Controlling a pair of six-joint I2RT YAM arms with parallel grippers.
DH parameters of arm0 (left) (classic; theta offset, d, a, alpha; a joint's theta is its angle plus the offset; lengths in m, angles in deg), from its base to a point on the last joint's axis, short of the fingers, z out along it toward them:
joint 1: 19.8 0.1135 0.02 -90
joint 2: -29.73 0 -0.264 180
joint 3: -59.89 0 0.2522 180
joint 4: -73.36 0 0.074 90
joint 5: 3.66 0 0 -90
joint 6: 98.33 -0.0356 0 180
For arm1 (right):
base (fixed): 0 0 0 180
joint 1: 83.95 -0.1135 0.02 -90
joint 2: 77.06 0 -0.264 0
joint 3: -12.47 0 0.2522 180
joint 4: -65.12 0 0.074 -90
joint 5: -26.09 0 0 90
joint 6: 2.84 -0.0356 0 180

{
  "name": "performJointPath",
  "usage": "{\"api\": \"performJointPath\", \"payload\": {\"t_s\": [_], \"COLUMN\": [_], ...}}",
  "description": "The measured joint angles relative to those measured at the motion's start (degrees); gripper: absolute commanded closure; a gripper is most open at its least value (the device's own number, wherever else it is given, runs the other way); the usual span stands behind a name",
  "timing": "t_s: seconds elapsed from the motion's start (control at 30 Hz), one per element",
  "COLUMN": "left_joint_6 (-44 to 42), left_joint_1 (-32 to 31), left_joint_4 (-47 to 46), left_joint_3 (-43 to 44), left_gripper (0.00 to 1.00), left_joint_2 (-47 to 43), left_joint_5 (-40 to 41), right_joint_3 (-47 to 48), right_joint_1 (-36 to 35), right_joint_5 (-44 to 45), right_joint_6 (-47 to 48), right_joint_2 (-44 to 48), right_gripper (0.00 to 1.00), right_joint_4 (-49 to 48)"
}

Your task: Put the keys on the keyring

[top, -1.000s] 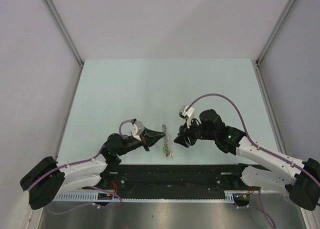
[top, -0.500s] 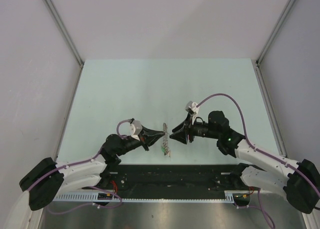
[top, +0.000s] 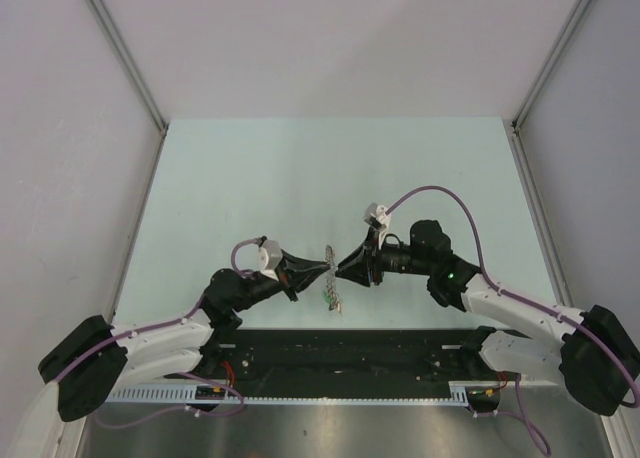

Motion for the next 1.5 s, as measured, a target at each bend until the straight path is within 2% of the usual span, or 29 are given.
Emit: {"api": "performJointPath", "payload": {"t_s": [0.1,0.17,0.47,0.57,0.6,0.83,1.03,1.17,1.3,1.5], "left_joint_6": [0.22,0.22,0.52,1.29,1.49,1.88,2.29,2.73,3.23,3.85], "left_joint_1": [0.00,0.00,-0.11,-0.33,-0.48,-0.46,-0.39,-0.39,-0.39,-0.37], "left_joint_4": [-0.04,-0.17,-0.42,-0.31,-0.28,1.81,1.64,0.46,-1.49,-4.28], "left_joint_3": [0.00,0.00,0.07,0.24,0.31,0.52,0.52,0.52,0.52,0.52], "left_gripper": [1.00,1.00,1.00,1.00,0.99,1.00,1.00,1.00,1.00,1.00], "left_joint_2": [-0.17,-0.17,-0.15,0.04,0.24,0.94,0.92,0.94,0.96,1.36], "left_joint_5": [0.02,0.04,0.66,0.59,0.55,2.58,3.48,3.10,2.45,1.57], "right_joint_3": [0.00,0.00,-0.07,-0.07,-0.07,2.45,4.46,4.50,3.39,0.85], "right_joint_1": [0.00,0.00,-0.46,-2.16,-2.95,-9.38,-11.41,-7.45,-0.59,0.46], "right_joint_5": [-0.20,-0.46,-1.46,-1.40,-1.36,-1.18,2.78,6.10,4.11,-1.36], "right_joint_6": [0.04,0.11,5.49,9.07,10.47,18.84,21.09,19.04,14.80,8.76], "right_joint_2": [-0.39,-0.31,5.73,7.45,7.82,7.32,6.51,7.13,8.07,5.31], "right_gripper": [0.94,1.00,1.00,0.90,0.84,0.67,0.68,0.69,0.70,0.70], "right_joint_4": [-0.31,-0.50,3.04,4.79,5.55,14.32,19.17,19.26,14.08,2.89]}}
